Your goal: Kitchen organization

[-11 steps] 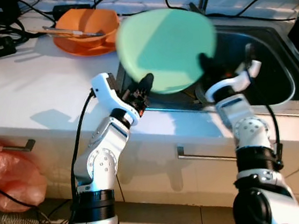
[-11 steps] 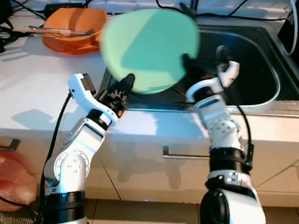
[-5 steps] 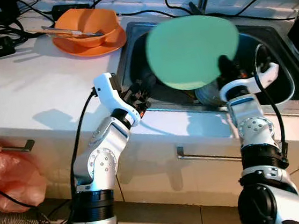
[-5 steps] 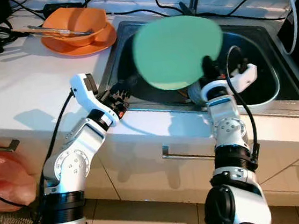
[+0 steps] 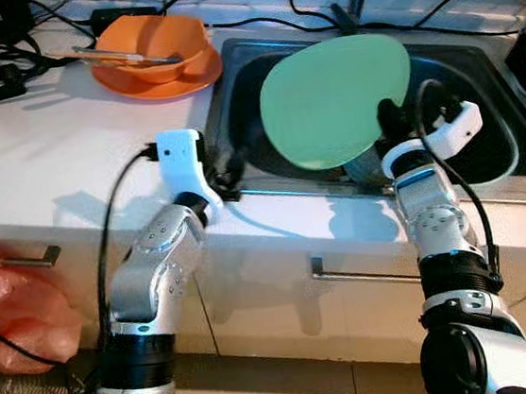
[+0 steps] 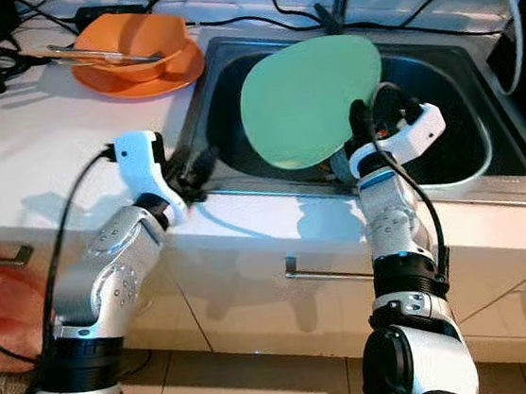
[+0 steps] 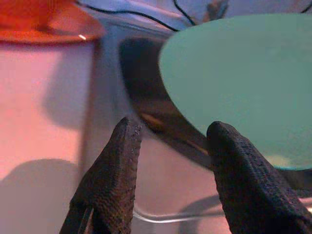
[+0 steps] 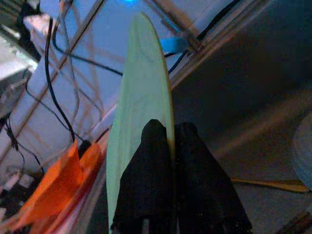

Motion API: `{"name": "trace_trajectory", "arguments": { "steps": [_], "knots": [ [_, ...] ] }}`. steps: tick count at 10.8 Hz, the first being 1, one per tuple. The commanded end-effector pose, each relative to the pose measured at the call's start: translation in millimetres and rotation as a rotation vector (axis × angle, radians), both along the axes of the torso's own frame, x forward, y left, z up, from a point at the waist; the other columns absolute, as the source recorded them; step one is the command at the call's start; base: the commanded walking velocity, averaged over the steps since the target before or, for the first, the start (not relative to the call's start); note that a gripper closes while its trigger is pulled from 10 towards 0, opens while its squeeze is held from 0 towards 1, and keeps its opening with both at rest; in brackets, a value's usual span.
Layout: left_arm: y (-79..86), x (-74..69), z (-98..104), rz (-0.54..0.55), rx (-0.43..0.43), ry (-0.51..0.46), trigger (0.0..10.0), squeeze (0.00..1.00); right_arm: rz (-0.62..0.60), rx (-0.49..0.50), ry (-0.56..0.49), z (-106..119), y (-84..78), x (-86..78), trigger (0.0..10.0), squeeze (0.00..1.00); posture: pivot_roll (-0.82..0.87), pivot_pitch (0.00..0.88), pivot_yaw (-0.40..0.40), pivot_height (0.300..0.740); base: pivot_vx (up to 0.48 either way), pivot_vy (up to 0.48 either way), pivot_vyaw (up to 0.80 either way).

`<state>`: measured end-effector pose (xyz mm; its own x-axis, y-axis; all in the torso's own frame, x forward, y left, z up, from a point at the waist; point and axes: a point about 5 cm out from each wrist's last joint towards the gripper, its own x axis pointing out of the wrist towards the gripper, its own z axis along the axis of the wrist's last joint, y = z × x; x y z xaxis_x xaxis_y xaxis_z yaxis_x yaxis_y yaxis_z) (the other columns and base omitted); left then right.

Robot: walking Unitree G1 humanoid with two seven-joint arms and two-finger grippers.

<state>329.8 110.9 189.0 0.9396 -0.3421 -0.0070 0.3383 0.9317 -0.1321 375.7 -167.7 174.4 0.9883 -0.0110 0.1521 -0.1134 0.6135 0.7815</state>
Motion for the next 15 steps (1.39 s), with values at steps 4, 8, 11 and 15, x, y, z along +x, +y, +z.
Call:
{"name": "trace_trajectory", "arguments": {
  "steps": [4, 8, 11, 15],
  "knots": [
    [-4.6, -0.8, -2, 0.009, 0.110, -0.043, 10.0, 0.00, -0.023, -0.202, -0.050, 6, 1.8, -0.8, 10.0, 0.00, 0.13, 0.096, -0.075, 0.740, 0.000, 0.000, 0.00],
    [-8.7, -2.2, -3, 0.007, 0.140, -0.055, 10.0, 0.00, 0.002, -0.349, -0.073, 5, 17.3, -2.6, 10.0, 0.00, 0.13, 0.109, -0.080, 0.740, 0.000, 0.000, 0.00],
    [-10.3, -1.9, -5, 0.005, 0.154, -0.057, 10.0, 0.00, 0.147, -0.532, -0.012, -20, 39.1, -6.2, 10.0, 0.00, 0.13, 0.112, -0.082, 0.740, 0.000, 0.000, 0.00],
    [-11.5, -2.2, -5, 0.006, 0.163, -0.062, 10.0, 0.00, 0.163, -0.543, -0.002, -24, 42.9, -7.5, 10.0, 0.00, 0.13, 0.113, -0.083, 0.740, 0.000, 0.000, 0.00]
  ]
}}
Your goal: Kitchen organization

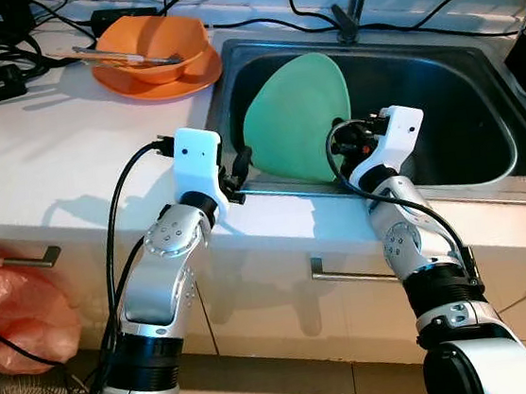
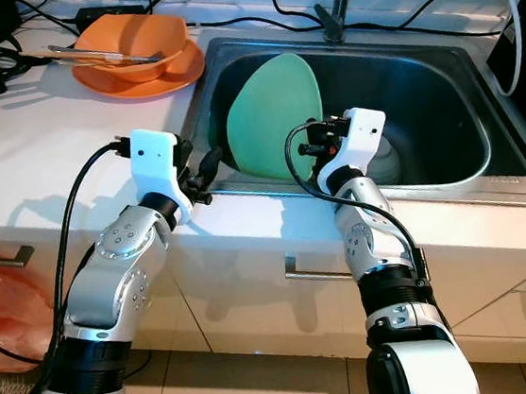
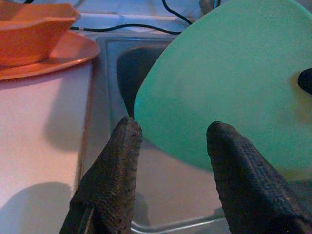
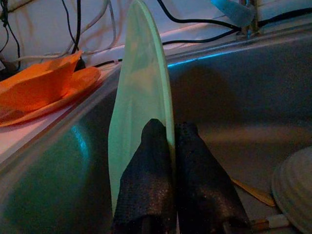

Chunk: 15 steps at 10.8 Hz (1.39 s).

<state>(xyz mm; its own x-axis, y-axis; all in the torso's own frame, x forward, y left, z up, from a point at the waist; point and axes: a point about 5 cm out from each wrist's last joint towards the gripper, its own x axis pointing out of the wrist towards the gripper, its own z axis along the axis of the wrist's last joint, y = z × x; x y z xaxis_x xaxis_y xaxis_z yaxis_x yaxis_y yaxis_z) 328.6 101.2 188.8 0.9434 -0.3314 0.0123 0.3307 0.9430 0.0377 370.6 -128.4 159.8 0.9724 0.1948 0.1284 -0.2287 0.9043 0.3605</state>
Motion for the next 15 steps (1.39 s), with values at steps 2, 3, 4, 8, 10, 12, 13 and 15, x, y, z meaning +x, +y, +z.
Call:
{"name": "trace_trajectory", "arguments": {
  "steps": [2, 3, 4, 8, 10, 12, 13, 15],
  "knots": [
    [-3.0, -1.4, -6, -0.005, 0.015, 0.016, 10.0, 0.00, 0.027, -0.016, 0.041, -12, 3.6, -3.3, 10.0, 0.00, 0.13, 0.115, -0.083, 0.740, 0.000, 0.000, 0.00],
    [-2.6, -1.4, -7, -0.003, 0.016, 0.017, 10.0, 0.00, 0.028, -0.012, 0.042, -12, 3.8, -3.4, 10.0, 0.78, 0.13, 0.115, -0.084, 0.740, 0.000, 0.000, 0.00],
    [-2.2, -1.2, -7, 0.000, 0.017, 0.017, 10.0, 0.00, 0.030, -0.013, 0.041, -12, 3.8, -3.2, 10.0, 1.00, 0.13, 0.116, -0.085, 0.740, 0.000, 0.000, 0.00],
    [-1.8, -0.4, -7, 0.003, 0.016, 0.015, 10.0, 0.00, 0.027, -0.016, 0.042, -12, 4.1, -2.4, 10.0, 0.00, 0.13, 0.111, -0.084, 0.740, 0.000, 0.000, 0.00],
    [-1.0, -0.3, -7, 0.006, 0.015, 0.014, 10.0, 0.00, 0.027, -0.012, 0.042, -11, 4.0, -2.4, 10.0, 0.00, 0.13, 0.109, -0.083, 0.740, 0.000, 0.000, 0.00],
    [3.7, 1.8, -11, 0.040, -0.025, 0.018, 10.0, 0.00, 0.034, -0.004, 0.036, -9, 4.6, -2.1, 10.0, 0.00, 0.13, 0.103, -0.079, 0.740, 0.000, 0.000, 0.00],
    [12.2, 4.6, -15, 0.107, -0.046, 0.013, 10.0, 0.00, 0.038, -0.001, 0.028, -7, 4.5, -2.2, 10.0, 0.00, 0.13, 0.101, -0.076, 0.740, 0.000, 0.000, 0.00],
    [28.7, 6.6, -14, 0.195, -0.040, -0.087, 10.0, 0.00, 0.009, -0.034, -0.010, 1, -4.4, -1.8, 10.0, 0.00, 0.12, 0.094, -0.071, 0.740, 0.000, 0.000, 0.00]
  ]
}}
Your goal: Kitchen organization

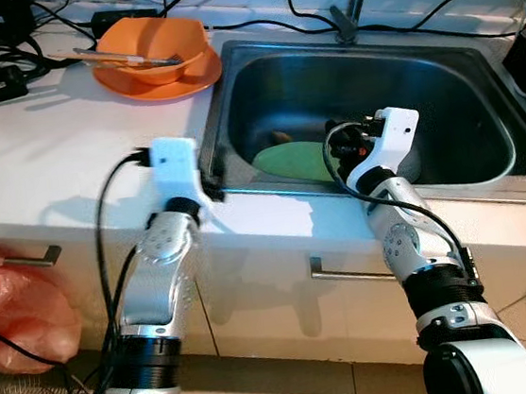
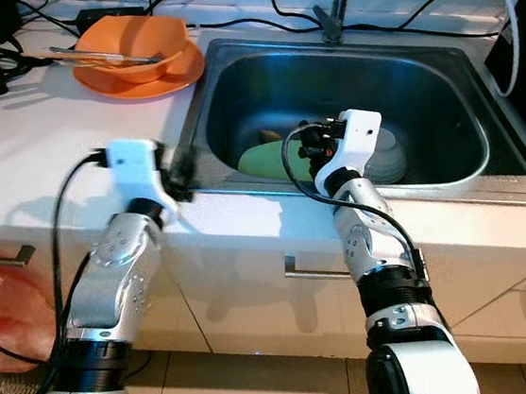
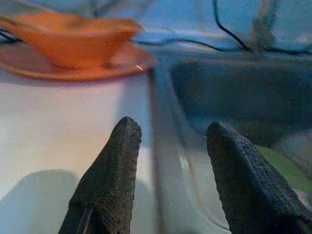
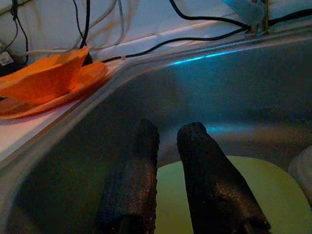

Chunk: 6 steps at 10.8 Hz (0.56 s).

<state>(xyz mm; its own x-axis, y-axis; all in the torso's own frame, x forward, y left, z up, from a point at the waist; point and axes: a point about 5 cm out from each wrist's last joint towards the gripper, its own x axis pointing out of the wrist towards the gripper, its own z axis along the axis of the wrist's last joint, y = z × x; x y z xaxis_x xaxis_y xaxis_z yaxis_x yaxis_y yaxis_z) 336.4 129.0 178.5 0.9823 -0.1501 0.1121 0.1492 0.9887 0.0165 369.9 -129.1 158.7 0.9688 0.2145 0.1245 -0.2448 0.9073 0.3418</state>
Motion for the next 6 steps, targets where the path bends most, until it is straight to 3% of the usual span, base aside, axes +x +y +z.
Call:
{"name": "trace_trajectory", "arguments": {
  "steps": [1, 3, 6],
  "knots": [
    [6.3, -0.8, 0, 0.038, 0.022, -0.043, 10.0, 0.00, -0.026, -0.051, -0.048, 8, -8.0, -1.3, 10.0, 0.00, 0.12, 0.091, -0.069, 0.740, 0.000, 0.000, 0.00],
    [12.9, -1.3, 15, 0.063, 0.044, -0.156, 10.0, 0.00, -0.082, -0.064, -0.135, 25, -18.0, -0.8, 10.0, 0.00, 0.12, 0.085, -0.065, 0.740, 0.000, 0.000, 0.00],
    [18.9, -2.8, -1, 0.090, 0.030, -0.181, 10.0, 0.00, -0.110, -0.097, -0.169, 19, -19.1, -5.4, 10.0, 0.00, 0.12, 0.093, -0.065, 0.740, 0.000, 0.000, 0.00]
  ]
}}
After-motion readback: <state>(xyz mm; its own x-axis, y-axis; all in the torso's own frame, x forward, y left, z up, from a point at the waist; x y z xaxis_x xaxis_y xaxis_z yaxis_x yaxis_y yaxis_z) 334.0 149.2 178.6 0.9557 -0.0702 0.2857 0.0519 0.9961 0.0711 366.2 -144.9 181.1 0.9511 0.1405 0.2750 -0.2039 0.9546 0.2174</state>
